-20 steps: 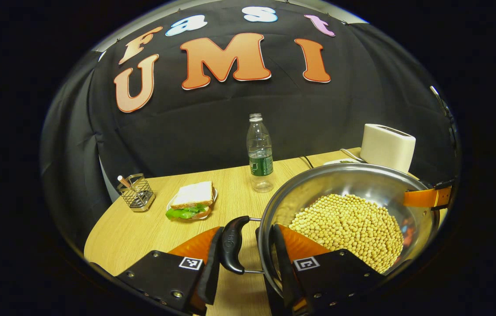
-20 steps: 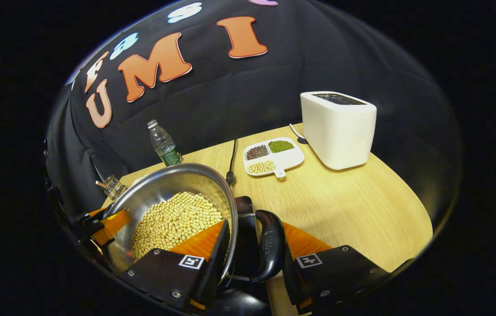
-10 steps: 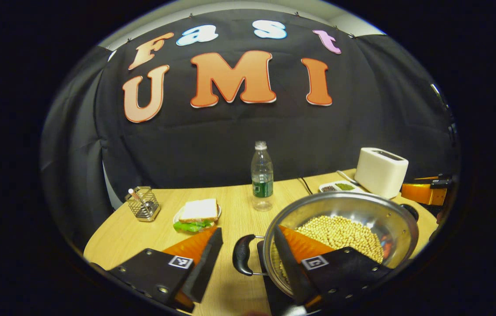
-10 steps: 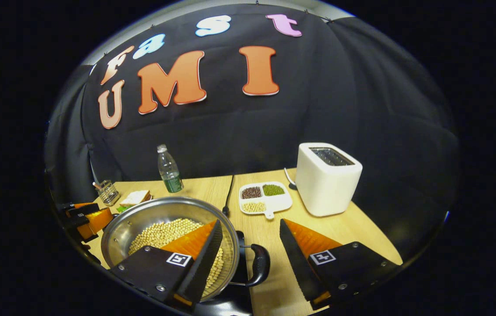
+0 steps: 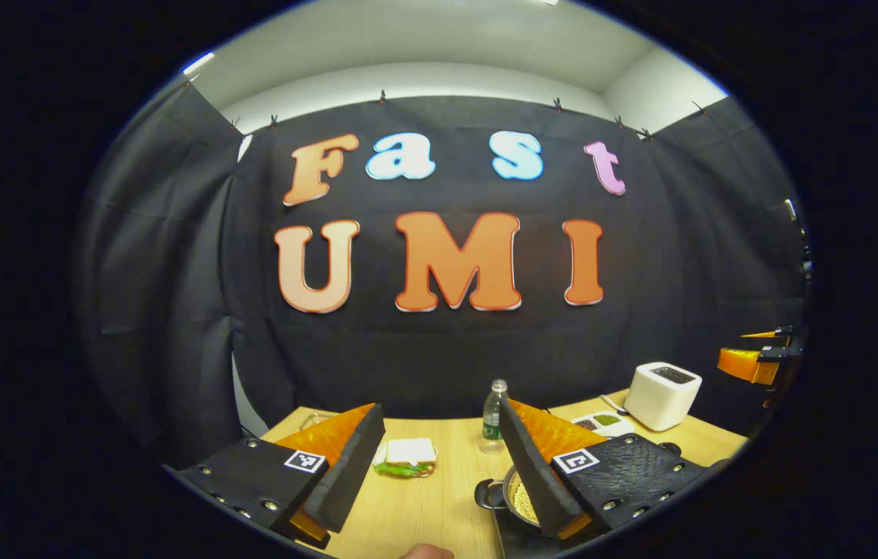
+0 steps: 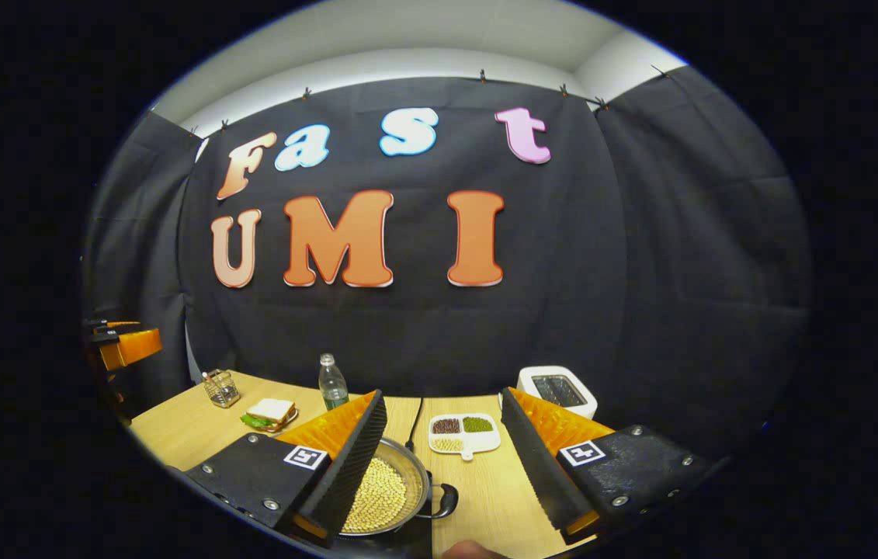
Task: First push the handle of the pot to place it horizontally, then grasp the pot with both hands and set it on the induction cooktop.
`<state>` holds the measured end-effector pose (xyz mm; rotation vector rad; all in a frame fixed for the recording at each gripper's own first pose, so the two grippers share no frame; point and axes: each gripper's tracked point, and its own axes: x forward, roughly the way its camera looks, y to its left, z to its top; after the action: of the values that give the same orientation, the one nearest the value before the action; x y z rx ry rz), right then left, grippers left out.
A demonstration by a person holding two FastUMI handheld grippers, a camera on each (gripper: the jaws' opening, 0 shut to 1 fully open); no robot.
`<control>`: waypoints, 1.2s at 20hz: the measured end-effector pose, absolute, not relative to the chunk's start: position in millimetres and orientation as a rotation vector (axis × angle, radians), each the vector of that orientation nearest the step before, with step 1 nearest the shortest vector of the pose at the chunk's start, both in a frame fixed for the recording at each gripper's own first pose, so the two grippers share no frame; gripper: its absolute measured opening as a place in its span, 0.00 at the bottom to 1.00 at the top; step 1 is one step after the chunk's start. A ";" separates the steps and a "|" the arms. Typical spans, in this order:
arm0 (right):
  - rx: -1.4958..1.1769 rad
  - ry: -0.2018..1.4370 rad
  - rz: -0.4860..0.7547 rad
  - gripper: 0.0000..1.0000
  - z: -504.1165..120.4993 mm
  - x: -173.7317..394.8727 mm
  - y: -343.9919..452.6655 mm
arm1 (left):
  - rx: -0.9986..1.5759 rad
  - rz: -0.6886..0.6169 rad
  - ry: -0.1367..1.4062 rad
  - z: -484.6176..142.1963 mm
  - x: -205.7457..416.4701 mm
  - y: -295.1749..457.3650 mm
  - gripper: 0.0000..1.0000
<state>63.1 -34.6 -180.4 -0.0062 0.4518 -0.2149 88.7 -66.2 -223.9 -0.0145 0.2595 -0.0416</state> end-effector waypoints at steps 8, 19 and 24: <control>-0.064 0.218 -0.165 0.93 -24.7 61.6 -8.9 | -0.025 0.087 0.068 -72.7 48.4 25.6 0.91; -0.042 -0.038 -0.040 0.93 156.7 32.0 50.1 | 0.033 0.092 -0.220 115.8 -30.7 36.8 0.87; -0.081 -0.035 0.016 0.95 156.7 11.6 74.2 | 0.016 0.064 -0.241 120.5 -36.4 28.7 0.88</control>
<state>11.6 74.2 156.7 -0.0807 -0.0346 0.0157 -36.4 28.7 120.5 0.0164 -0.2406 0.0643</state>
